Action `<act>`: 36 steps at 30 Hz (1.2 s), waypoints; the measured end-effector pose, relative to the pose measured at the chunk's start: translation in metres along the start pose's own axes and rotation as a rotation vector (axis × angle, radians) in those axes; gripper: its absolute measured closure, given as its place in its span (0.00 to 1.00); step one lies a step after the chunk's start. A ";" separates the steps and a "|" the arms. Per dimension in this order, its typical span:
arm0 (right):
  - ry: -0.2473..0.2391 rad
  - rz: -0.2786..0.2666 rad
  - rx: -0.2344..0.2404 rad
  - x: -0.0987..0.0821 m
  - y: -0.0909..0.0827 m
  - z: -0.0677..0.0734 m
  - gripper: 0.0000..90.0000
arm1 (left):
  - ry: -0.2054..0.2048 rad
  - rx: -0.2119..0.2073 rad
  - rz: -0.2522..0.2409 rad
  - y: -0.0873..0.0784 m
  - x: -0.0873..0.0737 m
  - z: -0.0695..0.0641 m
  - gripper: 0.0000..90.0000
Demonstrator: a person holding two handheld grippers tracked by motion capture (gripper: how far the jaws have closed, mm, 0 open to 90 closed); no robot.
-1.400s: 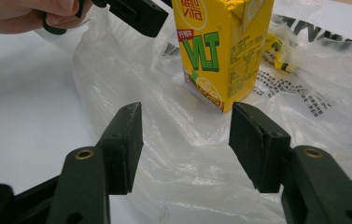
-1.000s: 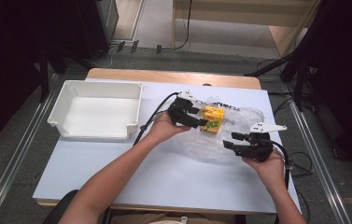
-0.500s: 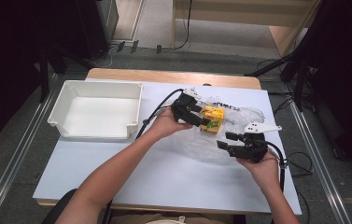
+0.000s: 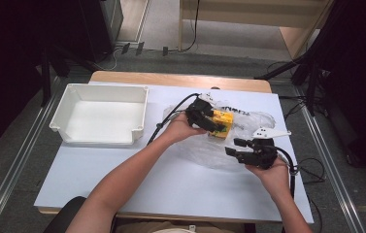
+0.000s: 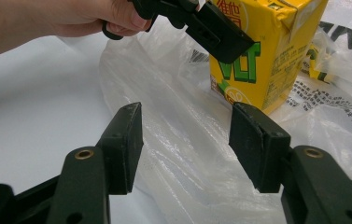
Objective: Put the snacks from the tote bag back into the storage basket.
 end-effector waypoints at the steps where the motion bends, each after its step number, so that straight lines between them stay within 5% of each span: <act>1: 0.000 0.002 0.000 0.000 0.000 0.000 0.51 | 0.001 -0.003 -0.001 0.002 -0.001 0.000 0.32; 10: 0.005 0.005 -0.005 -0.001 0.001 -0.004 0.51 | 0.015 -0.019 -0.011 0.010 -0.003 -0.001 0.32; 15: 0.009 0.005 -0.006 -0.002 0.001 -0.006 0.51 | 0.016 -0.029 0.013 0.008 -0.006 0.001 0.47; 26: 0.006 0.007 -0.008 -0.003 0.005 -0.007 0.51 | 0.060 -0.022 0.033 0.006 -0.006 0.000 0.55; 36: 0.013 0.006 -0.015 -0.003 0.004 -0.010 0.51 | 0.085 0.033 0.048 0.002 -0.001 -0.001 0.58</act>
Point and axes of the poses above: each handheld gripper's, and its own axes: y roughly forward along the jaws, x roughly out of its top, z roughly to its left, the point moved 3 cm from there along y, roughly forward along the jaws, and after that the axes turned 12 degrees about -z, right-handed, at the moved point
